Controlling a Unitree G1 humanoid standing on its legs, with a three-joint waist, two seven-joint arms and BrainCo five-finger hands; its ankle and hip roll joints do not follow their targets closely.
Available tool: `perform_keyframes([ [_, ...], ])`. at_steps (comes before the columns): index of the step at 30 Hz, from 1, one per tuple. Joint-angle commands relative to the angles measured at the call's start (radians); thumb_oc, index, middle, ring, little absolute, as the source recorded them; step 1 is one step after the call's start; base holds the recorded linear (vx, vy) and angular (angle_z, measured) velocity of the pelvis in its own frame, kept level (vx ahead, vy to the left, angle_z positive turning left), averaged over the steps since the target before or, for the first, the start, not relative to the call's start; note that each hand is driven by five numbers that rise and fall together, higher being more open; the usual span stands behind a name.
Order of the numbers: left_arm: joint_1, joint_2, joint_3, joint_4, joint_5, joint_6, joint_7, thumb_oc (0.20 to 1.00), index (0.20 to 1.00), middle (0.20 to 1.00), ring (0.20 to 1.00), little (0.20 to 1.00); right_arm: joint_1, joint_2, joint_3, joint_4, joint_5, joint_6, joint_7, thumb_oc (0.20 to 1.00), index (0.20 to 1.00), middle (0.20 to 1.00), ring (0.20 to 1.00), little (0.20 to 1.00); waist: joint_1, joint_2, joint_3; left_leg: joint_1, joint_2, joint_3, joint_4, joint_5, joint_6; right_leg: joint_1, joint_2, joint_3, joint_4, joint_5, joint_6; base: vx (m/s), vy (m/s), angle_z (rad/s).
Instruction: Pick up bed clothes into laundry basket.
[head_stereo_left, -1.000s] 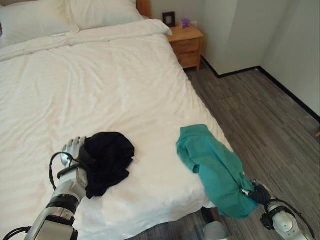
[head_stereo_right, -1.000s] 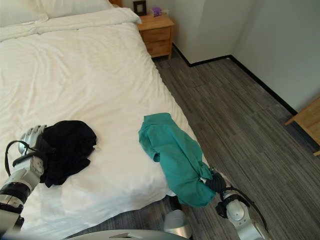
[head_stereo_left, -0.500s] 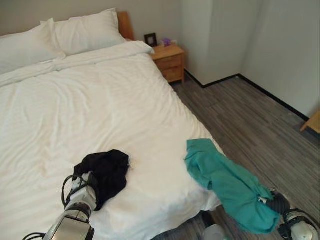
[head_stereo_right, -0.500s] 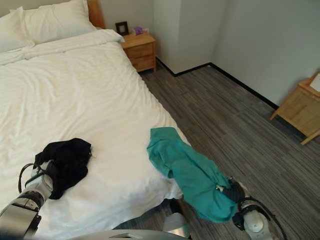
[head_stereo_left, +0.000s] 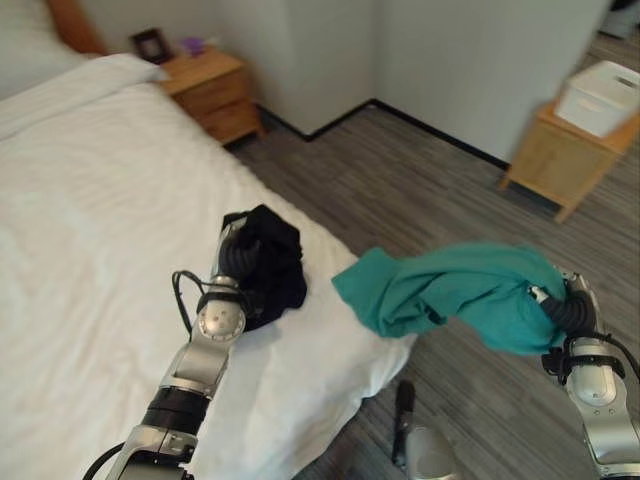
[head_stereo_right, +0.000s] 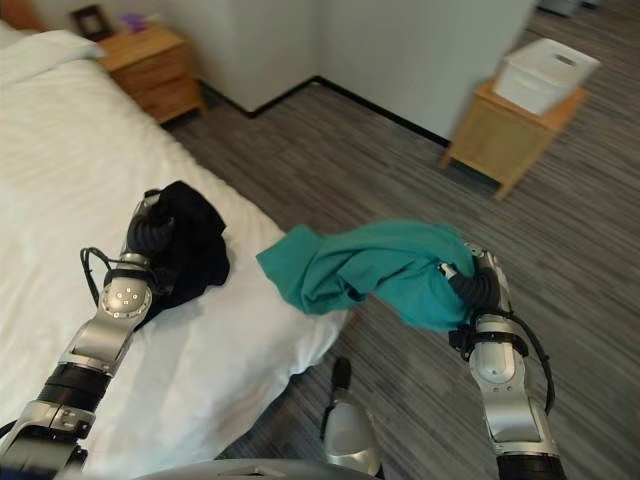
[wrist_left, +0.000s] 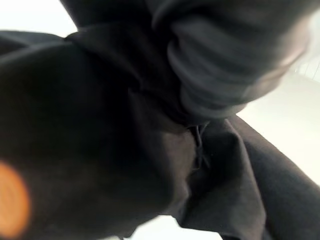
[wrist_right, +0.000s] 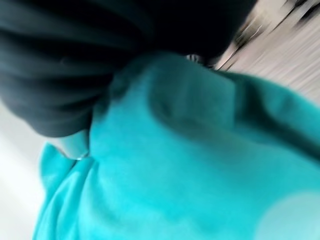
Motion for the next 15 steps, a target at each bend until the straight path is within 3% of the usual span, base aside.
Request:
perform_keyframes([
  [1,0.015,0.041,0.015,-0.026,-0.087,-0.080,-0.033,0.200,0.200,0.200,0.200,0.200,0.015,-0.039,0.018,-0.061,0.039,-0.063,-0.029,0.200,0.200,0.200,0.200,0.200,-0.002,-0.065,-0.074,-0.149,-0.004,-0.104,-0.073,0.044,0.060,0.310,-0.137,0.059,-0.139,0.066,0.194,0.00,-0.064,-1.51],
  [6,0.066,-0.018,-0.051,-0.087,-0.174,-0.092,-0.074,0.200,0.200,0.200,0.200,0.200,-0.004,-0.037,0.073,-0.049,0.047,-0.062,-0.043,0.200,0.200,0.200,0.200,0.200,-0.005,-0.046,-0.079,-0.115,0.026,-0.027,-0.064,0.079,0.044,0.322,-0.111,0.056,-0.238,0.065,0.187,0.05,-0.267,-0.90],
  [9,0.095,-0.049,-0.103,-0.097,-0.227,-0.092,-0.109,0.200,0.200,0.200,0.200,0.200,0.001,-0.034,0.088,-0.052,0.073,-0.066,-0.038,0.200,0.200,0.200,0.200,0.200,-0.018,-0.038,-0.078,-0.087,0.048,0.004,-0.039,0.093,0.026,0.318,-0.062,0.110,-0.273,0.024,0.167,0.14,-0.280,-0.87],
  [10,0.096,-0.060,-0.116,-0.095,-0.255,-0.095,-0.108,0.200,0.200,0.200,0.200,0.200,0.003,-0.033,0.094,-0.057,0.082,-0.069,-0.039,0.200,0.200,0.200,0.200,0.200,-0.023,-0.037,-0.071,-0.087,0.073,0.016,0.009,0.088,0.017,0.319,-0.047,0.126,-0.276,-0.001,0.159,0.34,-0.474,-0.12],
  [11,0.105,-0.068,-0.141,-0.085,-0.318,-0.088,-0.087,0.200,0.200,0.200,0.200,0.200,-0.013,-0.040,0.119,-0.066,0.085,-0.073,-0.044,0.200,0.200,0.200,0.200,0.200,-0.020,-0.043,-0.047,-0.122,0.153,-0.033,0.177,0.124,-0.022,0.327,-0.005,0.191,-0.284,-0.059,0.137,0.28,-0.386,-0.24],
  [12,0.104,-0.066,-0.140,-0.085,-0.320,-0.088,-0.085,0.200,0.200,0.200,0.200,0.200,-0.015,-0.039,0.121,-0.065,0.085,-0.072,-0.045,0.200,0.200,0.200,0.200,0.200,-0.019,-0.040,-0.045,-0.125,0.171,-0.033,0.196,0.124,-0.031,0.327,0.005,0.192,-0.284,-0.064,0.132,0.33,-0.392,-0.44],
  [13,0.102,-0.066,-0.149,-0.081,-0.344,-0.085,-0.077,0.200,0.200,0.200,0.200,0.200,-0.028,-0.050,0.134,-0.075,0.081,-0.074,-0.047,0.200,0.200,0.200,0.200,0.200,-0.002,-0.038,-0.024,-0.170,0.222,-0.134,0.293,0.169,-0.062,0.334,0.037,0.233,-0.289,-0.097,0.118,0.19,-0.231,-0.81],
  [14,0.108,-0.066,-0.150,-0.081,-0.357,-0.083,-0.068,0.200,0.200,0.200,0.200,0.200,-0.036,-0.053,0.161,-0.089,0.084,-0.072,-0.038,0.200,0.200,0.200,0.200,0.200,0.024,-0.043,-0.010,-0.198,0.204,-0.295,0.322,0.156,-0.051,0.325,0.052,0.288,-0.293,-0.122,0.106,0.25,-0.261,-0.82],
  [15,0.129,-0.069,-0.152,-0.091,-0.372,-0.087,-0.070,0.200,0.200,0.200,0.200,0.200,-0.029,-0.061,0.164,-0.100,0.072,-0.071,-0.035,0.200,0.200,0.200,0.200,0.200,0.034,-0.058,-0.003,-0.268,0.142,-0.486,0.378,0.090,-0.019,0.316,0.060,0.336,-0.293,-0.143,0.099,0.18,-0.304,-1.13],
])
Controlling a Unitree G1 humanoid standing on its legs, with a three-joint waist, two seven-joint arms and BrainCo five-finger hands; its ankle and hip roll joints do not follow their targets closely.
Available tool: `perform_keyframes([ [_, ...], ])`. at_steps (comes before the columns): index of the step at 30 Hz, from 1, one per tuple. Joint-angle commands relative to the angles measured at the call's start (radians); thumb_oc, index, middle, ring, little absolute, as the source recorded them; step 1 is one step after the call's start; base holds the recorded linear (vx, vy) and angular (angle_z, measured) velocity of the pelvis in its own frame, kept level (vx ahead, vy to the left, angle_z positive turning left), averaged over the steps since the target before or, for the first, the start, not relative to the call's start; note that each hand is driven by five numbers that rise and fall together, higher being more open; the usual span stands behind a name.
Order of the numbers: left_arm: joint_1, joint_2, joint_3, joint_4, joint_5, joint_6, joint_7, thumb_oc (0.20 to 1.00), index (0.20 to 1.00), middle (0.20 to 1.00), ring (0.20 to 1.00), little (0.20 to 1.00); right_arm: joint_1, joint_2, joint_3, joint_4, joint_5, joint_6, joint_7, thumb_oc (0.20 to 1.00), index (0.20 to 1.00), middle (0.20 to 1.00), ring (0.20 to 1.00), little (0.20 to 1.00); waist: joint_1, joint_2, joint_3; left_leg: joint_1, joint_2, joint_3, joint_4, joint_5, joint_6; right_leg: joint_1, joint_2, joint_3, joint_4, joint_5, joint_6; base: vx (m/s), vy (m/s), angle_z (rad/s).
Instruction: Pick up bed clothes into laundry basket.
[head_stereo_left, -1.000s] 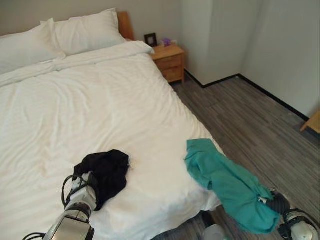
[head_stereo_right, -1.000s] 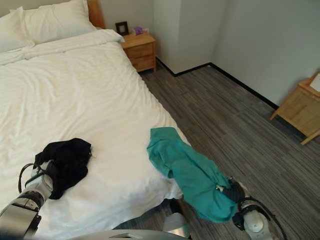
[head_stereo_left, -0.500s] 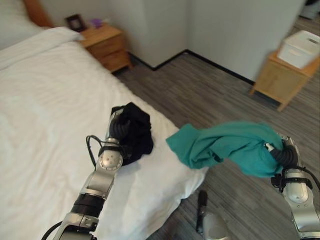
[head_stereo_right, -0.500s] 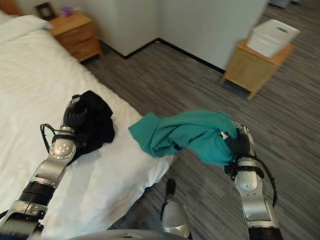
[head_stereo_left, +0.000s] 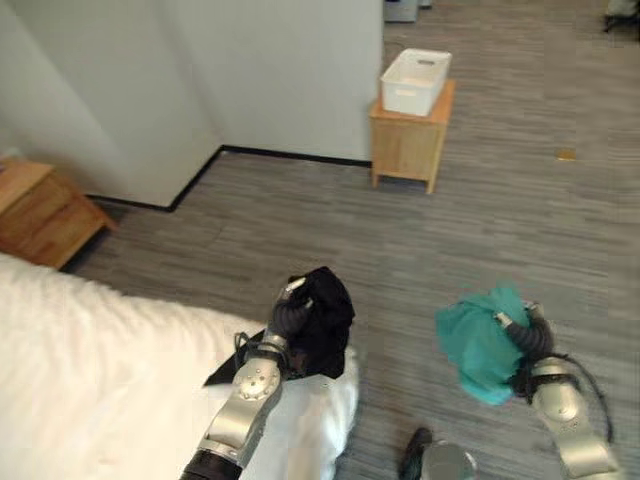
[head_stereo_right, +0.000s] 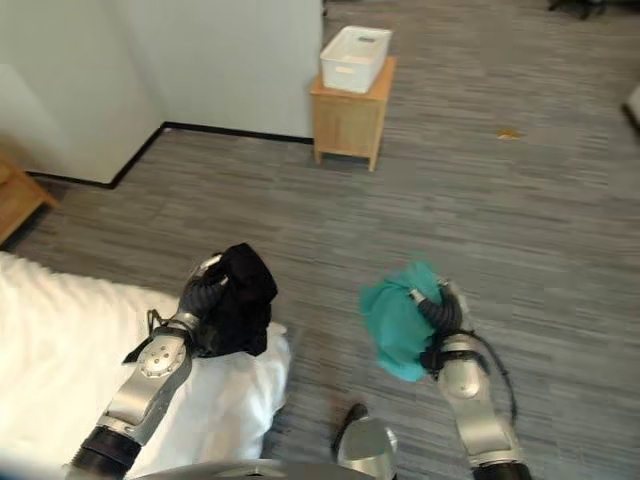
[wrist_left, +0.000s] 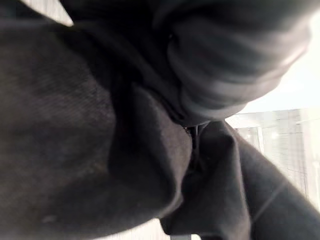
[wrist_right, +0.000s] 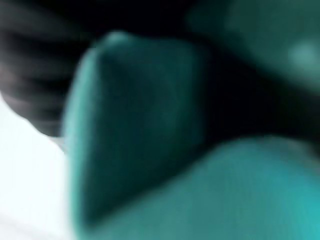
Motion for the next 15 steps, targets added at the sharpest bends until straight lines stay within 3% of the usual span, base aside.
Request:
perform_keyframes([
  [1,0.044,-0.106,-0.009,-0.129,-0.122,-0.097,0.011,0.200,0.200,0.200,0.200,0.200,-0.093,-0.152,-0.026,-0.167,-0.013,-0.064,-0.009,0.200,0.200,0.200,0.200,0.200,0.071,-0.031,0.062,-0.250,-0.242,-0.666,0.137,-0.057,0.052,0.175,-0.083,0.270,-0.228,-0.041,0.154,0.13,-0.245,-0.99],
  [2,0.063,-0.111,-0.018,-0.122,-0.141,-0.102,0.006,0.200,0.200,0.200,0.200,0.200,-0.105,-0.155,-0.012,-0.162,-0.016,-0.066,0.001,0.200,0.200,0.200,0.200,0.200,0.080,-0.030,0.066,-0.269,-0.258,-0.706,0.161,-0.056,0.055,0.166,-0.074,0.316,-0.228,-0.041,0.162,0.06,-0.183,-2.33],
  [3,0.063,-0.111,-0.018,-0.121,-0.141,-0.103,0.006,0.200,0.200,0.200,0.200,0.200,-0.106,-0.155,-0.011,-0.162,-0.016,-0.066,0.001,0.200,0.200,0.200,0.200,0.200,0.082,-0.033,0.062,-0.273,-0.262,-0.702,0.156,-0.049,0.057,0.158,-0.079,0.318,-0.228,-0.037,0.162,0.11,-0.110,-2.56],
  [4,0.082,-0.111,-0.023,-0.117,-0.151,-0.090,-0.026,0.200,0.200,0.200,0.200,0.200,-0.135,-0.168,0.000,-0.145,-0.014,-0.062,0.004,0.200,0.200,0.200,0.200,0.200,0.140,-0.054,0.094,-0.419,-0.365,-0.764,0.293,-0.102,0.050,0.175,-0.090,0.380,-0.228,-0.036,0.163,0.07,-0.078,-2.42],
  [5,0.081,-0.110,-0.023,-0.117,-0.151,-0.089,-0.026,0.200,0.200,0.200,0.200,0.200,-0.136,-0.167,-0.001,-0.144,-0.014,-0.062,0.004,0.200,0.200,0.200,0.200,0.200,0.140,-0.055,0.089,-0.428,-0.366,-0.763,0.295,-0.100,0.052,0.166,-0.092,0.380,-0.228,-0.034,0.163,0.11,-0.132,-1.11],
  [6,0.094,-0.111,-0.029,-0.117,-0.157,-0.088,-0.038,0.200,0.200,0.200,0.200,0.200,-0.146,-0.173,0.004,-0.147,-0.023,-0.060,0.005,0.200,0.200,0.200,0.200,0.200,0.169,-0.063,0.100,-0.509,-0.406,-0.755,0.315,-0.124,0.062,0.168,-0.086,0.411,-0.228,-0.038,0.164,0.10,-0.063,-1.27],
  [7,0.104,-0.115,-0.034,-0.116,-0.169,-0.085,-0.044,0.200,0.200,0.200,0.200,0.200,-0.152,-0.174,0.007,-0.150,-0.030,-0.061,0.004,0.200,0.200,0.200,0.200,0.200,0.186,-0.062,0.111,-0.556,-0.417,-0.731,0.286,-0.136,0.074,0.182,-0.070,0.438,-0.228,-0.051,0.163,0.14,-0.062,-1.49],
  [8,0.106,-0.117,-0.039,-0.114,-0.183,-0.082,-0.045,0.200,0.200,0.200,0.200,0.200,-0.160,-0.174,0.010,-0.152,-0.034,-0.060,0.004,0.200,0.200,0.200,0.200,0.200,0.199,-0.066,0.111,-0.592,-0.418,-0.698,0.258,-0.119,0.081,0.182,-0.065,0.467,-0.228,-0.056,0.160,0.34,0.002,-1.55],
  [10,0.075,-0.133,-0.074,-0.071,-0.241,-0.056,-0.045,0.200,0.200,0.200,0.200,0.200,-0.173,-0.175,0.031,-0.152,-0.061,-0.049,-0.006,0.200,0.200,0.200,0.200,0.200,0.229,-0.014,0.093,-0.583,-0.389,-0.586,-0.162,-0.009,0.080,0.248,0.019,0.513,-0.228,-0.129,0.163,0.58,0.088,-1.36],
  [11,0.073,-0.135,-0.075,-0.069,-0.241,-0.057,-0.045,0.200,0.200,0.200,0.200,0.200,-0.173,-0.176,0.031,-0.152,-0.062,-0.049,-0.006,0.200,0.200,0.200,0.200,0.200,0.231,-0.018,0.098,-0.561,-0.400,-0.580,-0.195,0.006,0.080,0.255,0.012,0.514,-0.228,-0.130,0.164,0.50,0.128,-1.08],
  [13,0.055,-0.148,-0.087,-0.051,-0.244,-0.054,-0.035,0.200,0.200,0.200,0.200,0.200,-0.185,-0.179,0.045,-0.149,-0.073,-0.040,-0.004,0.200,0.200,0.200,0.200,0.200,0.247,-0.006,0.087,-0.565,-0.367,-0.540,-0.355,0.037,0.075,0.303,0.009,0.520,-0.228,-0.168,0.185,0.51,0.166,-0.14],
  [15,0.059,-0.159,-0.089,-0.036,-0.263,-0.041,-0.030,0.200,0.200,0.200,0.200,0.200,-0.196,-0.172,0.069,-0.139,-0.087,-0.035,0.009,0.200,0.200,0.200,0.200,0.200,0.242,0.000,0.056,-0.545,-0.284,-0.482,-0.402,0.059,0.078,0.345,0.004,0.517,-0.228,-0.184,0.219,0.58,0.176,-0.63],
])
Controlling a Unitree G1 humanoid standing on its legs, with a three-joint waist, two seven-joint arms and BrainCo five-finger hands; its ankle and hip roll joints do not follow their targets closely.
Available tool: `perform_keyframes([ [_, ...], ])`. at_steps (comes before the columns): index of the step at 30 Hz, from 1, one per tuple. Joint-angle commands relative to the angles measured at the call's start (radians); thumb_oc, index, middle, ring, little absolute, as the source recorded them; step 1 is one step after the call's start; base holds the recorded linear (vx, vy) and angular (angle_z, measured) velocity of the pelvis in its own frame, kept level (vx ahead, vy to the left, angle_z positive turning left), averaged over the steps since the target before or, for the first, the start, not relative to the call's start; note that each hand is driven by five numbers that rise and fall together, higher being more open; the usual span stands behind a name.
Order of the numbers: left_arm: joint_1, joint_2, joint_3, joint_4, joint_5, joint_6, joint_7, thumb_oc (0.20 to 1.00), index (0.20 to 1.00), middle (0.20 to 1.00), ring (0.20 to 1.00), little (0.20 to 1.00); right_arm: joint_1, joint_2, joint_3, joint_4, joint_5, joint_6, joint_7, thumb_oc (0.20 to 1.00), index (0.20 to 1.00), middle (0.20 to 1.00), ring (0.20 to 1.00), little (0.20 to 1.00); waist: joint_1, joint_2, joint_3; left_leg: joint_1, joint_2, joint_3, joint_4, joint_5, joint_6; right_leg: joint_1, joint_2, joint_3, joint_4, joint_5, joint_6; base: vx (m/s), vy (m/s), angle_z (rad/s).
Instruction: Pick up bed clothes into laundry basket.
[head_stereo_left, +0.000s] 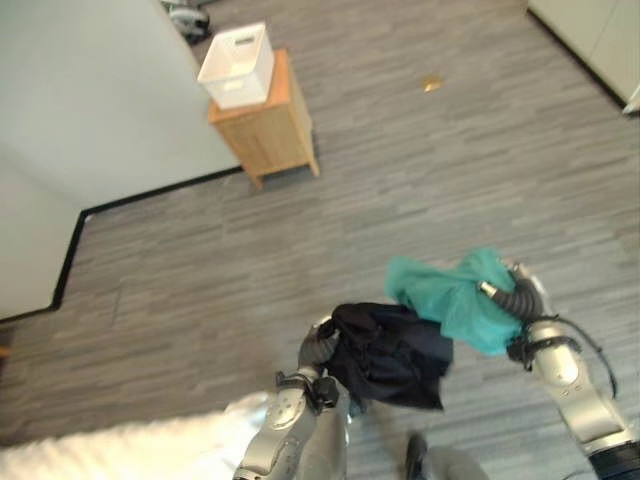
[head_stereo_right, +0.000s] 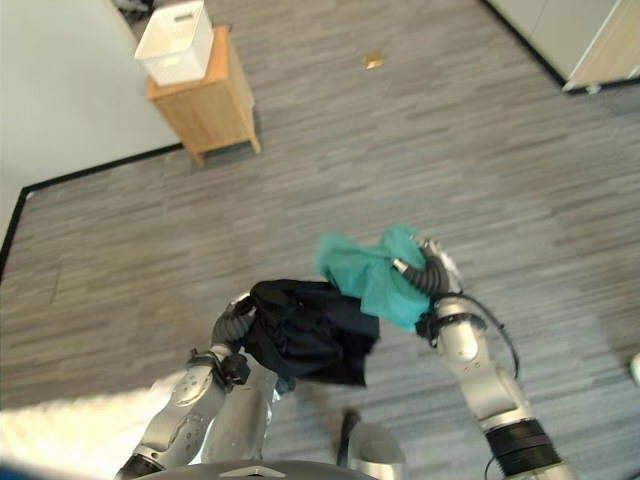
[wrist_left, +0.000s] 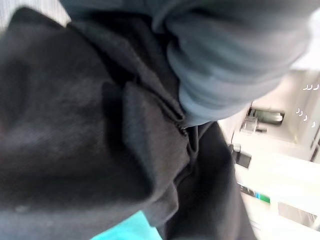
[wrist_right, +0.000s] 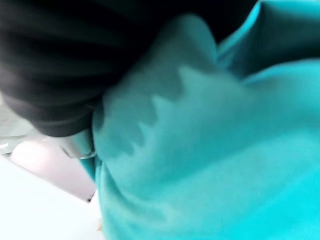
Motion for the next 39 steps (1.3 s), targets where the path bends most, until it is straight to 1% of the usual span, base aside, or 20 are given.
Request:
perform_keyframes([
  [1,-0.037,0.022,-0.011,-0.085,-0.042,-0.056,0.001,0.200,0.200,0.200,0.200,0.200,-0.038,0.014,-0.042,-0.093,-0.027,-0.050,-0.003,0.200,0.200,0.200,0.200,0.200,0.043,-0.041,-0.099,0.143,0.064,0.034,-0.082,0.107,-0.037,0.109,-0.160,-0.029,-0.194,0.003,0.143,0.55,0.152,-0.96],
  [2,-0.033,0.031,-0.007,-0.068,-0.031,-0.056,0.028,0.200,0.200,0.200,0.200,0.200,-0.042,0.019,-0.030,-0.084,-0.049,-0.045,-0.009,0.200,0.200,0.200,0.200,0.200,0.039,-0.041,-0.121,0.160,0.095,0.053,-0.082,0.175,-0.046,0.146,-0.153,-0.019,-0.194,-0.017,0.136,0.58,0.111,-0.67],
  [6,-0.031,0.066,0.012,-0.062,-0.023,-0.052,0.065,0.200,0.200,0.200,0.200,0.200,-0.049,0.042,-0.006,-0.059,-0.063,-0.036,-0.017,0.200,0.200,0.200,0.200,0.200,0.075,-0.088,-0.137,0.214,0.077,0.079,-0.082,0.193,-0.023,0.198,-0.190,-0.037,-0.159,0.086,0.175,0.44,0.071,-0.57],
  [8,-0.043,0.127,0.021,-0.079,-0.022,-0.043,0.070,0.200,0.200,0.200,0.200,0.200,-0.091,0.033,0.004,-0.037,-0.061,-0.037,-0.036,0.200,0.200,0.200,0.200,0.200,0.085,-0.065,-0.086,0.303,0.123,0.067,-0.082,0.143,-0.003,0.016,-0.166,-0.083,0.417,0.177,0.264,0.48,0.126,-0.36],
  [9,-0.043,0.126,0.021,-0.079,-0.022,-0.043,0.070,0.200,0.200,0.200,0.200,0.200,-0.092,0.032,0.003,-0.037,-0.061,-0.037,-0.036,0.200,0.200,0.200,0.200,0.200,0.089,-0.059,-0.088,0.299,0.131,0.069,-0.082,0.146,-0.003,0.009,-0.159,-0.079,0.417,0.181,0.264,0.25,0.040,0.45],
  [11,-0.066,0.141,0.012,-0.079,-0.010,-0.036,0.072,0.200,0.200,0.200,0.200,0.200,-0.081,0.034,-0.017,-0.042,-0.053,-0.036,-0.035,0.200,0.200,0.200,0.200,0.200,0.067,-0.017,-0.064,0.334,0.161,0.022,-0.082,0.122,-0.003,-0.147,-0.117,-0.096,0.734,0.230,0.264,0.23,0.045,0.61],
  [13,-0.064,0.152,0.011,-0.091,0.006,-0.037,0.069,0.200,0.200,0.200,0.200,0.200,-0.043,0.018,-0.064,-0.072,-0.052,-0.037,-0.043,0.200,0.200,0.200,0.200,0.200,0.017,0.011,-0.041,0.383,0.148,-0.043,-0.082,0.086,0.001,-0.363,-0.019,-0.168,0.986,0.156,0.264,0.45,0.054,0.95],
  [14,-0.061,0.151,0.010,-0.093,0.012,-0.036,0.064,0.200,0.200,0.200,0.200,0.200,-0.031,0.014,-0.073,-0.088,-0.056,-0.038,-0.041,0.200,0.200,0.200,0.200,0.200,0.003,0.012,-0.034,0.396,0.133,-0.058,-0.082,0.076,0.003,-0.404,-0.036,-0.169,0.993,0.143,0.264,0.33,0.001,1.56],
  [16,-0.062,0.149,0.014,-0.087,0.012,-0.033,0.061,0.200,0.200,0.200,0.200,0.200,-0.027,0.014,-0.080,-0.103,-0.056,-0.041,-0.037,0.200,0.200,0.200,0.200,0.200,-0.010,0.010,-0.026,0.412,0.118,-0.069,-0.082,0.056,0.005,-0.438,-0.073,-0.151,0.943,0.130,0.264,0.25,0.035,1.60],
  [19,-0.063,0.137,0.014,-0.072,0.020,-0.032,0.051,0.200,0.200,0.200,0.200,0.200,-0.026,0.006,-0.082,-0.148,-0.057,-0.045,-0.015,0.200,0.200,0.200,0.200,0.200,-0.046,-0.041,-0.025,0.456,0.047,-0.112,-0.082,-0.014,-0.013,-0.446,-0.167,-0.097,0.533,0.111,0.178,0.52,-0.187,1.16],
  [20,-0.043,0.128,0.024,-0.066,0.034,-0.028,0.039,0.200,0.200,0.200,0.200,0.200,-0.023,0.007,-0.078,-0.170,-0.056,-0.048,-0.001,0.200,0.200,0.200,0.200,0.200,-0.073,-0.093,-0.028,0.513,0.009,-0.147,-0.082,-0.082,-0.046,-0.415,-0.251,-0.071,0.088,0.191,0.176,0.57,-0.331,1.24],
  [23,-0.016,0.122,0.043,-0.064,0.049,-0.031,0.025,0.200,0.200,0.200,0.200,0.200,-0.025,0.016,-0.064,-0.185,-0.053,-0.044,0.011,0.200,0.200,0.200,0.200,0.200,-0.090,-0.103,-0.038,0.566,0.013,-0.169,-0.082,-0.136,-0.072,-0.409,-0.294,-0.122,-0.142,0.302,0.211,0.53,-0.234,0.74],
  [27,0.030,0.118,0.076,-0.067,0.073,-0.033,0.007,0.200,0.200,0.200,0.200,0.200,-0.009,0.023,-0.052,-0.192,-0.090,-0.038,0.033,0.200,0.200,0.200,0.200,0.200,-0.110,-0.107,-0.066,0.668,0.028,-0.205,-0.082,-0.219,-0.086,-0.436,-0.296,-0.146,-0.171,0.357,0.222,0.47,-0.161,0.30],
  [29,0.060,0.098,0.087,-0.064,0.073,-0.031,0.007,0.200,0.200,0.200,0.200,0.200,0.011,0.028,-0.056,-0.181,-0.093,-0.040,0.042,0.200,0.200,0.200,0.200,0.200,-0.110,-0.101,-0.094,0.732,0.038,-0.211,-0.074,-0.190,-0.088,-0.365,-0.272,-0.142,-0.179,0.357,0.212,0.57,-0.243,0.65],
  [30,0.064,0.082,0.082,-0.067,0.060,-0.026,0.017,0.200,0.200,0.200,0.200,0.200,0.023,0.010,-0.066,-0.179,-0.093,-0.039,0.042,0.200,0.200,0.200,0.200,0.200,-0.096,-0.103,-0.063,0.627,0.080,-0.216,0.246,-0.132,-0.109,-0.257,-0.259,-0.173,-0.184,0.339,0.166,0.57,-0.301,0.84],
  [31,0.063,0.083,0.082,-0.067,0.060,-0.026,0.017,0.200,0.200,0.200,0.200,0.200,0.022,0.010,-0.066,-0.180,-0.093,-0.039,0.042,0.200,0.200,0.200,0.200,0.200,-0.100,-0.106,-0.065,0.616,0.079,-0.222,0.254,-0.131,-0.109,-0.261,-0.263,-0.177,-0.185,0.341,0.164,0.25,-0.298,0.71],
  [33,0.054,0.083,0.086,-0.093,0.044,-0.025,0.022,0.200,0.200,0.200,0.200,0.200,0.007,-0.012,-0.096,-0.189,-0.068,-0.035,0.027,0.200,0.200,0.200,0.200,0.200,-0.064,-0.136,-0.022,0.403,0.116,-0.188,0.634,-0.059,-0.108,-0.161,-0.253,-0.213,-0.194,0.274,0.100,0.22,-0.336,0.07],
  [37,0.050,0.079,0.096,-0.105,0.031,-0.023,0.020,0.200,0.200,0.200,0.200,0.200,0.009,-0.015,-0.118,-0.197,-0.051,-0.033,0.022,0.200,0.200,0.200,0.200,0.200,-0.035,-0.138,-0.017,0.310,0.132,-0.118,0.539,-0.098,-0.082,-0.098,-0.252,-0.230,-0.194,0.220,0.105,0.33,-0.091,-0.05],
  [38,0.052,0.078,0.098,-0.106,0.030,-0.023,0.021,0.200,0.200,0.200,0.200,0.200,0.012,-0.015,-0.118,-0.198,-0.050,-0.034,0.023,0.200,0.200,0.200,0.200,0.200,-0.026,-0.131,-0.017,0.289,0.122,-0.106,0.467,-0.105,-0.076,-0.081,-0.248,-0.232,-0.194,0.201,0.111,0.38,0.097,0.27],
  [39,0.065,0.071,0.100,-0.115,0.024,-0.025,0.013,0.200,0.200,0.200,0.200,0.200,0.024,-0.015,-0.122,-0.209,-0.049,-0.042,0.034,0.200,0.200,0.200,0.200,0.200,-0.019,-0.111,-0.042,0.305,0.096,-0.050,0.233,-0.032,-0.073,-0.066,-0.237,-0.243,-0.194,0.183,0.131,0.39,0.096,0.16],
])
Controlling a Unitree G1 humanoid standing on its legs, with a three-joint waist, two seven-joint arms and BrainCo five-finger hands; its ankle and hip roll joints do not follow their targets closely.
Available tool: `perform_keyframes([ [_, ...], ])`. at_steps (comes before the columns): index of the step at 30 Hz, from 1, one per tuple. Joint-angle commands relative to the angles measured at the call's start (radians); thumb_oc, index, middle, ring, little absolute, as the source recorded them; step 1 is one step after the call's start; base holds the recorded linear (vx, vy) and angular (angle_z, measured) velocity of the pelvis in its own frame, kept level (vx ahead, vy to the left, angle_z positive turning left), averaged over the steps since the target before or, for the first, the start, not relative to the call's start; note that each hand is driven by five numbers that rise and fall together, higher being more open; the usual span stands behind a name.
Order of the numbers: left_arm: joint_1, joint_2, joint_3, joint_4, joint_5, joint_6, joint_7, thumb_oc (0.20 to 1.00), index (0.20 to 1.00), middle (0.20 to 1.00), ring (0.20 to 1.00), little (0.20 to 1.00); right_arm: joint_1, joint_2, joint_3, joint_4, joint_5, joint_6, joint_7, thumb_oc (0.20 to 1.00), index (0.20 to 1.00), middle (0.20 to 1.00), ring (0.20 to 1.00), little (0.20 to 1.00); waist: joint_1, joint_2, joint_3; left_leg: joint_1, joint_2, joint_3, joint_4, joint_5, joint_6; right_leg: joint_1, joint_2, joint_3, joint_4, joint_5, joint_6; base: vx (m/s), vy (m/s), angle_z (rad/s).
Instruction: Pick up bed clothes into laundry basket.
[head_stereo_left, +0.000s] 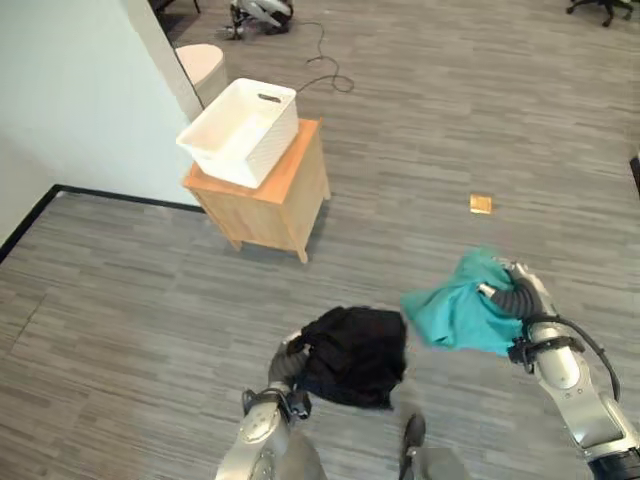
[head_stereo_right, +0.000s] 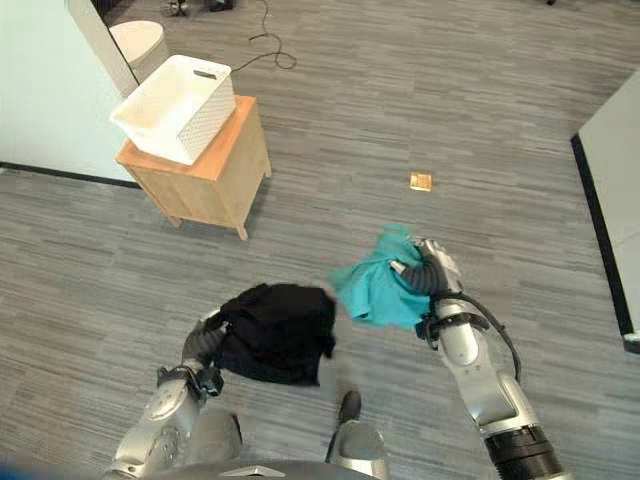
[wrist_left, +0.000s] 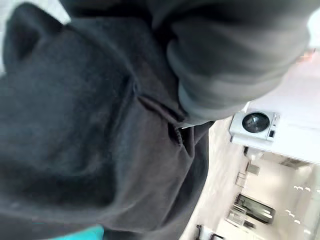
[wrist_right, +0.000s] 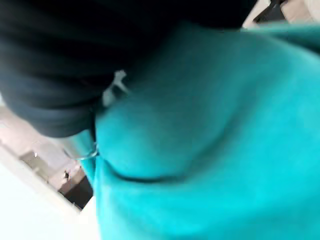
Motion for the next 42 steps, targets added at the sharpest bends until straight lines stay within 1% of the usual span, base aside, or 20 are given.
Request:
perform_keyframes([
  [1,0.001,0.024,0.008,-0.112,-0.017,-0.057,-0.005,0.200,0.200,0.200,0.200,0.200,-0.018,-0.040,-0.015,-0.114,0.023,-0.069,-0.017,0.200,0.200,0.200,0.200,0.200,0.020,0.020,-0.025,0.093,-0.058,0.057,-0.227,-0.055,0.031,-0.015,-0.009,-0.028,-0.012,-0.078,0.092,0.53,0.185,0.01],
  [2,0.009,0.019,0.017,-0.109,-0.014,-0.059,-0.008,0.200,0.200,0.200,0.200,0.200,-0.021,-0.041,-0.012,-0.107,0.016,-0.072,-0.013,0.200,0.200,0.200,0.200,0.200,0.026,0.047,-0.044,0.081,-0.050,0.120,-0.371,0.000,0.030,0.018,0.008,-0.042,-0.012,-0.108,0.105,0.27,0.109,-0.03],
  [5,0.019,0.008,0.021,-0.105,-0.019,-0.059,-0.009,0.200,0.200,0.200,0.200,0.200,-0.025,-0.041,-0.010,-0.099,0.006,-0.071,-0.017,0.200,0.200,0.200,0.200,0.200,0.030,0.056,-0.054,0.080,-0.029,0.202,-0.502,0.027,0.028,0.070,0.002,-0.062,-0.012,-0.154,0.115,0.41,0.172,-0.10],
  [6,0.026,-0.004,0.022,-0.097,-0.023,-0.057,-0.006,0.200,0.200,0.200,0.200,0.200,-0.031,-0.037,-0.014,-0.096,0.001,-0.068,-0.030,0.200,0.200,0.200,0.200,0.200,0.026,0.062,-0.056,0.049,0.030,0.294,-0.521,0.049,0.030,0.106,0.000,-0.094,-0.012,-0.168,0.118,0.35,0.158,0.01],
  [7,0.027,-0.004,0.022,-0.096,-0.023,-0.057,-0.006,0.200,0.200,0.200,0.200,0.200,-0.030,-0.037,-0.013,-0.096,0.001,-0.068,-0.030,0.200,0.200,0.200,0.200,0.200,0.023,0.060,-0.055,0.051,0.028,0.290,-0.518,0.041,0.028,0.111,-0.002,-0.096,-0.012,-0.174,0.119,0.51,0.228,0.34],
  [8,0.041,-0.009,0.035,-0.096,-0.036,-0.058,0.000,0.200,0.200,0.200,0.200,0.200,-0.032,-0.033,-0.018,-0.098,-0.005,-0.060,-0.032,0.200,0.200,0.200,0.200,0.200,0.028,0.064,-0.071,0.044,0.082,0.339,-0.520,0.072,0.028,0.146,-0.004,-0.117,-0.012,-0.176,0.133,0.45,0.154,0.56],
  [11,0.068,-0.007,0.044,-0.100,-0.050,-0.051,0.008,0.200,0.200,0.200,0.200,0.200,-0.033,-0.015,-0.011,-0.105,-0.021,-0.053,-0.031,0.200,0.200,0.200,0.200,0.200,0.034,0.063,-0.096,0.065,0.088,0.321,-0.523,0.104,0.020,0.181,-0.004,-0.104,-0.012,-0.189,0.146,0.43,0.120,0.26],
  [13,0.077,0.015,0.040,-0.100,-0.056,-0.043,0.016,0.200,0.200,0.200,0.200,0.200,-0.052,0.000,-0.010,-0.116,-0.041,-0.053,-0.049,0.200,0.200,0.200,0.200,0.200,0.060,0.036,-0.126,0.104,0.065,0.335,-0.524,0.137,0.035,0.218,-0.032,-0.091,0.051,-0.161,0.161,0.49,0.189,0.03],
  [17,0.057,0.051,0.032,-0.103,-0.045,-0.038,0.031,0.200,0.200,0.200,0.200,0.200,-0.099,0.006,-0.018,-0.148,-0.047,-0.051,-0.068,0.200,0.200,0.200,0.200,0.200,0.050,0.010,-0.116,0.179,-0.011,0.325,-0.530,0.064,0.086,0.131,-0.122,-0.053,0.350,-0.084,0.200,0.28,0.185,0.02],
  [18,0.042,0.067,0.031,-0.102,-0.041,-0.042,0.037,0.200,0.200,0.200,0.200,0.200,-0.118,0.002,-0.021,-0.167,-0.046,-0.056,-0.080,0.200,0.200,0.200,0.200,0.200,0.032,0.008,-0.105,0.193,-0.032,0.322,-0.536,0.058,0.104,0.084,-0.108,-0.004,0.437,0.001,0.199,0.15,0.150,0.31],
  [20,0.014,0.078,0.029,-0.089,-0.027,-0.046,0.043,0.200,0.200,0.200,0.200,0.200,-0.138,0.004,-0.011,-0.191,-0.039,-0.064,-0.080,0.200,0.200,0.200,0.200,0.200,0.003,0.011,-0.084,0.230,-0.057,0.281,-0.536,0.020,0.115,-0.044,-0.101,0.095,0.566,0.035,0.196,0.24,0.118,0.58],
  [23,-0.015,0.083,0.028,-0.084,-0.024,-0.052,0.043,0.200,0.200,0.200,0.200,0.200,-0.136,0.007,0.003,-0.247,-0.043,-0.074,-0.062,0.200,0.200,0.200,0.200,0.200,-0.043,0.021,-0.052,0.265,-0.074,0.200,-0.536,-0.020,0.101,-0.172,-0.086,0.164,0.486,-0.035,0.155,0.35,-0.048,0.60],
  [25,-0.012,0.079,0.023,-0.087,-0.018,-0.054,0.026,0.200,0.200,0.200,0.200,0.200,-0.123,0.015,0.016,-0.276,-0.042,-0.082,-0.046,0.200,0.200,0.200,0.200,0.200,-0.074,0.021,-0.050,0.290,-0.089,0.145,-0.536,-0.057,0.085,-0.201,-0.069,0.191,0.315,-0.071,0.140,0.57,-0.141,1.31],
  [27,-0.021,0.061,0.000,-0.070,-0.002,-0.058,0.000,0.200,0.200,0.200,0.200,0.200,-0.095,0.017,0.035,-0.293,-0.062,-0.088,-0.029,0.200,0.200,0.200,0.200,0.200,-0.163,0.000,-0.050,0.362,-0.148,0.012,-0.536,-0.153,0.074,-0.284,0.041,0.413,0.039,-0.020,0.158,0.80,-0.156,1.69],
  [30,-0.024,0.066,0.011,-0.060,-0.006,-0.068,-0.012,0.200,0.200,0.200,0.200,0.200,-0.095,0.016,0.062,-0.309,-0.092,-0.097,-0.020,0.200,0.200,0.200,0.200,0.200,-0.174,0.010,-0.053,0.418,-0.162,-0.016,-0.536,-0.196,0.068,-0.325,0.026,0.324,-0.007,0.030,0.169,0.44,-0.081,2.08],
  [34,0.006,0.054,0.016,-0.074,0.002,-0.064,-0.017,0.200,0.200,0.200,0.200,0.200,-0.079,0.010,0.060,-0.309,-0.120,-0.101,-0.007,0.200,0.200,0.200,0.200,0.200,-0.177,0.016,-0.063,0.485,-0.153,-0.016,-0.503,-0.188,0.047,-0.245,0.030,0.303,-0.003,0.055,0.150,0.32,-0.185,0.53],
  [35,0.002,0.048,0.012,-0.085,-0.004,-0.065,-0.016,0.200,0.200,0.200,0.200,0.200,-0.091,-0.012,0.038,-0.304,-0.132,-0.094,-0.024,0.200,0.200,0.200,0.200,0.200,-0.165,0.003,-0.034,0.340,-0.100,-0.036,-0.182,-0.169,0.018,-0.174,0.018,0.260,-0.012,0.045,0.110,0.17,-0.250,0.35],
  [39,-0.004,0.041,0.015,-0.086,-0.010,-0.069,-0.020,0.200,0.200,0.200,0.200,0.200,-0.120,-0.030,-0.001,-0.293,-0.137,-0.080,-0.059,0.200,0.200,0.200,0.200,0.200,-0.136,-0.016,-0.017,0.206,-0.077,-0.057,0.039,-0.103,0.013,-0.098,0.027,0.235,-0.012,-0.008,0.053,0.17,-0.160,0.42],
  [41,-0.003,0.040,0.017,-0.083,-0.011,-0.069,-0.021,0.200,0.200,0.200,0.200,0.200,-0.147,-0.044,-0.026,-0.294,-0.153,-0.069,-0.084,0.200,0.200,0.200,0.200,0.200,-0.115,-0.027,-0.017,0.140,-0.068,-0.040,0.012,-0.107,0.022,-0.063,0.025,0.232,-0.012,-0.031,0.048,0.30,-0.030,-0.46],
  [42,0.008,0.036,0.024,-0.077,-0.016,-0.067,-0.015,0.200,0.200,0.200,0.200,0.200,-0.174,-0.062,-0.055,-0.296,-0.165,-0.059,-0.109,0.200,0.200,0.200,0.200,0.200,-0.096,-0.015,-0.028,0.128,-0.091,-0.042,-0.122,-0.109,0.032,-0.047,0.037,0.236,-0.012,-0.059,0.060,0.43,0.128,0.04],
])
